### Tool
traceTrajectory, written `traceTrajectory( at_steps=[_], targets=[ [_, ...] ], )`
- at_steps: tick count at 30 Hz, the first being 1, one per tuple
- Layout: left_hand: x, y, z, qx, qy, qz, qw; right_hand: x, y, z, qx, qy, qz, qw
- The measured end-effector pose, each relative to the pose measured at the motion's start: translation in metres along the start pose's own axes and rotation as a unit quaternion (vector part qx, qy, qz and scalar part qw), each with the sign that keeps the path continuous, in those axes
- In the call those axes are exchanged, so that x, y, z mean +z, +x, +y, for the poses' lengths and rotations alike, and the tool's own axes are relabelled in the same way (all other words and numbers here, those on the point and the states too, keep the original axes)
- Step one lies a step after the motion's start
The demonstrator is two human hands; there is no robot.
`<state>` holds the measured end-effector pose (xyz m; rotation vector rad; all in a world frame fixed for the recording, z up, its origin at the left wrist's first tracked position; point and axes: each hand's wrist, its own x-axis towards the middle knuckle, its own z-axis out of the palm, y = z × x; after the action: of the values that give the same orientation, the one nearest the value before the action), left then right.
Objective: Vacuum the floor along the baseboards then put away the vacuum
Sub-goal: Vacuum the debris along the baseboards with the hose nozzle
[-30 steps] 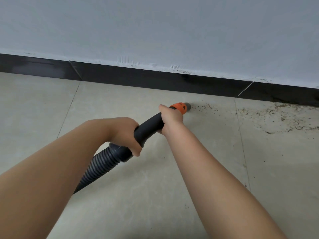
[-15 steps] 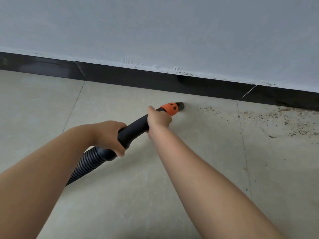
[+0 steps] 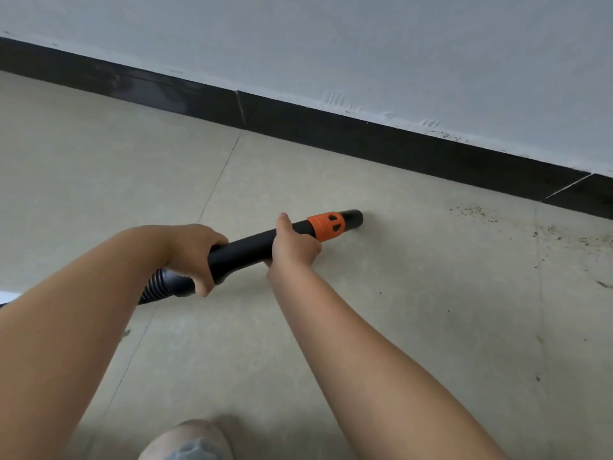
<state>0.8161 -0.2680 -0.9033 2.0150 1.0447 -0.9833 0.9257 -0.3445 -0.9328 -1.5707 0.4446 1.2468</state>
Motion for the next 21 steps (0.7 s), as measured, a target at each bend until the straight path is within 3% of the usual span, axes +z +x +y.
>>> traceTrajectory(
  at_steps=[5,12,21],
  targets=[
    [-0.007,0.024,0.042,0.065,0.005,0.032,0.997,-0.027,0.018,-0.034,-0.024,0.014,0.054,0.998],
    [0.002,0.047,0.12,0.16,-0.073,0.134,0.975,-0.091,0.042,-0.095,-0.039,0.034,0.117,0.992],
    [0.025,0.054,0.145,0.103,0.073,0.27,0.955,-0.111,0.06,-0.113,-0.026,0.015,0.122,0.992]
  ],
)
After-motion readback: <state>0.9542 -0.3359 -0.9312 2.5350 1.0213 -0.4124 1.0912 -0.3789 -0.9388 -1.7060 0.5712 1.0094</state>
